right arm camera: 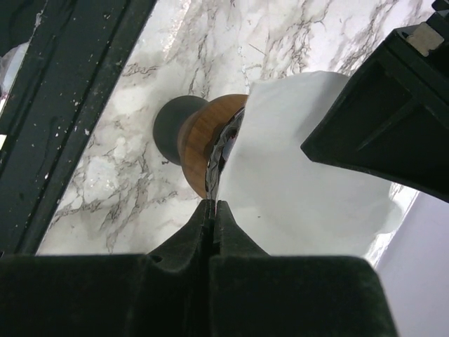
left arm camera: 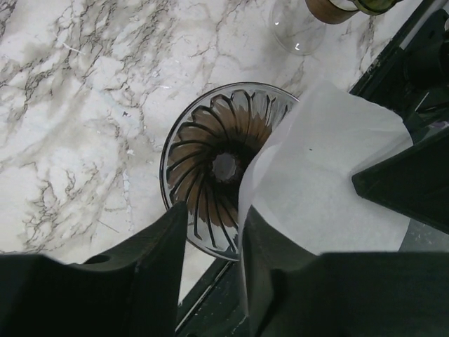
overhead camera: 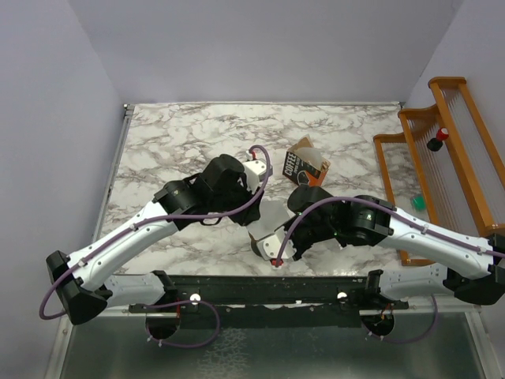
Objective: Place the coffee filter in the dripper
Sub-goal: Place the coffee filter in the coffee dripper.
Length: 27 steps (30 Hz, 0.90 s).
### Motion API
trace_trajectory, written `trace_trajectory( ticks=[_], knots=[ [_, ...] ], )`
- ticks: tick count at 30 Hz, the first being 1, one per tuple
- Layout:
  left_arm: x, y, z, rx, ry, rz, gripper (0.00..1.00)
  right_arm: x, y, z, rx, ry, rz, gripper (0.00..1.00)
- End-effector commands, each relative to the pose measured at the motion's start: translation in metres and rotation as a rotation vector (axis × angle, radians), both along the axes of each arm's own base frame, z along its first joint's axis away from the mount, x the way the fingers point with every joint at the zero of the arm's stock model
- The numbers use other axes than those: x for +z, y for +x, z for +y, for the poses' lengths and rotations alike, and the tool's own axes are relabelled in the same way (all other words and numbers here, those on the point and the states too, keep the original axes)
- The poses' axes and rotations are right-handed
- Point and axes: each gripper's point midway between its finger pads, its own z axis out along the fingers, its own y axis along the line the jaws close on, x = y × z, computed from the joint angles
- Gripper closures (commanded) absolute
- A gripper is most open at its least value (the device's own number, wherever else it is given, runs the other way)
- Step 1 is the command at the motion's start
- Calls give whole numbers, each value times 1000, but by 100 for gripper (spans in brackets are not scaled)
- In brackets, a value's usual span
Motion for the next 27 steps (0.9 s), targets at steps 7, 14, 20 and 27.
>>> trace_trajectory(
  ticks=[7, 14, 20, 27],
  knots=[
    [51, 1, 13, 20, -43, -106, 50, 3, -5, 10, 8, 42, 27, 99],
    [90, -7, 3, 11, -162, -94, 52, -1, -2, 16, 10, 29, 26, 99],
    [94, -24, -13, -57, -240, -4, 72, -1, -1, 20, 13, 34, 22, 100],
    [59, -28, -23, -62, -197, 85, 87, -1, 2, 23, 3, 40, 14, 99]
  ],
)
